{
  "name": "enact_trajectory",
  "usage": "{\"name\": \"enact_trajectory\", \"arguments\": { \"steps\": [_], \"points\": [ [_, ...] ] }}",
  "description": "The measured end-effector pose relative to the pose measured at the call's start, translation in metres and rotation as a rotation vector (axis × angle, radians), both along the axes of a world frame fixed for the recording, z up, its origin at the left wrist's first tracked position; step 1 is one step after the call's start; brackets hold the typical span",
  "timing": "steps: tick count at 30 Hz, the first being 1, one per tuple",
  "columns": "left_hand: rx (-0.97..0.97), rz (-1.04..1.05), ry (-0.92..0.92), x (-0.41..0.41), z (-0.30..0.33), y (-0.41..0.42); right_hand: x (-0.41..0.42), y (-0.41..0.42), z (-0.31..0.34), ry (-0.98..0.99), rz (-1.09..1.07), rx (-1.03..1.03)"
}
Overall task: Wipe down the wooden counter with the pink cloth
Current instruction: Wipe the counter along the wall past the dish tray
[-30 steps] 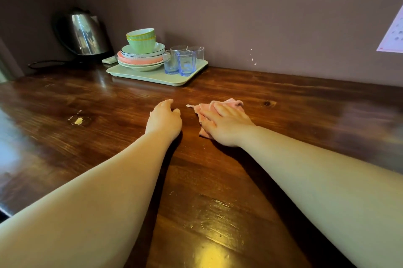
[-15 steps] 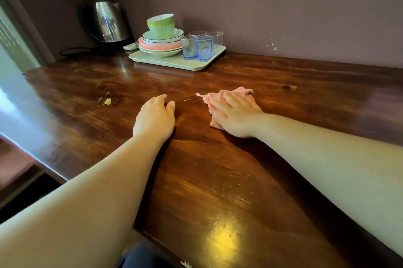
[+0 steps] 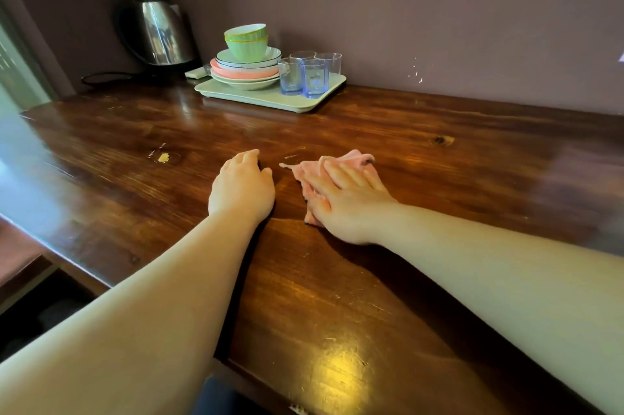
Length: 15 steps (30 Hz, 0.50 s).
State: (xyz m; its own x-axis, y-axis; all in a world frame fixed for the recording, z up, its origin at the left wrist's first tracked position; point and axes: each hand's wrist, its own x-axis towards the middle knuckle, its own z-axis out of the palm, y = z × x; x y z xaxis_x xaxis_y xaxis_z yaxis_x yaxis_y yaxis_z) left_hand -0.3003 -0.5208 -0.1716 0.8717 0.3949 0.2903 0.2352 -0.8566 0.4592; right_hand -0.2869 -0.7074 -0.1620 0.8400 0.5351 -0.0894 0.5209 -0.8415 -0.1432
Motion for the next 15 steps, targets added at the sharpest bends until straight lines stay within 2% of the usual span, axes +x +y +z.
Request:
{"name": "enact_trajectory", "arguments": {
  "steps": [3,7,11,15],
  "points": [
    [-0.029,-0.014,-0.002,0.000,0.001,0.001,0.015,0.012,0.011,-0.011,0.002,-0.002],
    [-0.242,-0.028,-0.043,0.000,0.007,0.011,0.015,0.022,0.015,-0.033,-0.020,-0.013],
    [-0.265,-0.124,0.072,0.000,0.012,0.020,-0.010,0.004,0.002,0.028,0.107,0.028],
    [-0.380,-0.192,0.128,-0.006,0.028,0.038,0.000,0.022,0.015,-0.021,0.007,0.023]
  ]
}}
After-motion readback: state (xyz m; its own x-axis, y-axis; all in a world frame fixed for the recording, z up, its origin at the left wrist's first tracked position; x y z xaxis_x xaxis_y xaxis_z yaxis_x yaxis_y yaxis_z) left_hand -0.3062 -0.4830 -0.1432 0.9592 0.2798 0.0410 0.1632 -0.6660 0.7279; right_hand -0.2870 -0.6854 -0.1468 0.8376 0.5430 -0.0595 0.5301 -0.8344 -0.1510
